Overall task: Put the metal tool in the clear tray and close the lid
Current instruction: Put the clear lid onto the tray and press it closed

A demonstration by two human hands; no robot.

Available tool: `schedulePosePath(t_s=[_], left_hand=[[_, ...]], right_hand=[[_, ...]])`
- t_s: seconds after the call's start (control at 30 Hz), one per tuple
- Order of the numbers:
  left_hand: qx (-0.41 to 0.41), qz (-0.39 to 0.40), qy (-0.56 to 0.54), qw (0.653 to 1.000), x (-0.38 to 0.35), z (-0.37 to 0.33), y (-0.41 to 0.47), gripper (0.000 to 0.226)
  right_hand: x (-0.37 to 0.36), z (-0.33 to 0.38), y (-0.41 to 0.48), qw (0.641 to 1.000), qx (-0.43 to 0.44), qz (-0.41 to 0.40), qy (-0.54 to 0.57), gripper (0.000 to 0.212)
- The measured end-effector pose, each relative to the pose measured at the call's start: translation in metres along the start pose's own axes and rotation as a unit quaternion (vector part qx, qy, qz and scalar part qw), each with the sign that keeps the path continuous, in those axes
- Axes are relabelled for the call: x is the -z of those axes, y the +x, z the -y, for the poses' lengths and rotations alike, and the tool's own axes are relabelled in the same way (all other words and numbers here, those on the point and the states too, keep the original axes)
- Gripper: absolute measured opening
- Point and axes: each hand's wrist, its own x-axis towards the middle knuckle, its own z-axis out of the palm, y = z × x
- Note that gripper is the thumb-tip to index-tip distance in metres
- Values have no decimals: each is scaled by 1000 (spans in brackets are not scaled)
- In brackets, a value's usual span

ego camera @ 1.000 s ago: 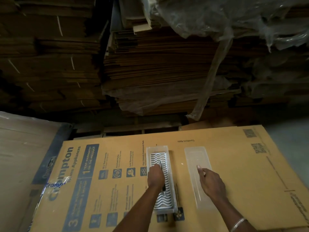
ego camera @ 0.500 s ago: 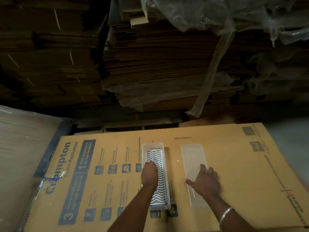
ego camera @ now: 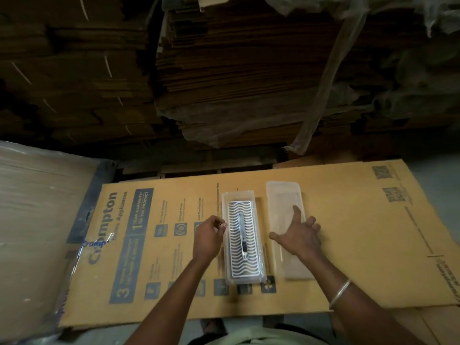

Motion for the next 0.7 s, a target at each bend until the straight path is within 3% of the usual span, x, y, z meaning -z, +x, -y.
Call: schedulePosePath(t_s=[0.23, 0.4, 0.53, 0.7], left_hand=[[91, 108, -141, 980, 5, 44, -14, 23], [197, 253, -245, 915, 16, 40, -32, 22], [196, 349, -254, 880, 25, 40, -46, 7], [175, 380, -234, 878, 19, 47, -53, 47]], right_hand=[[-25, 65, -43, 998, 68, 7, -5, 121], [-54, 101, -49, 996, 63, 25, -58, 121], [-69, 111, -48, 994, 40, 23, -100, 122], [-75, 111, -44, 993, 33, 14, -115, 121]])
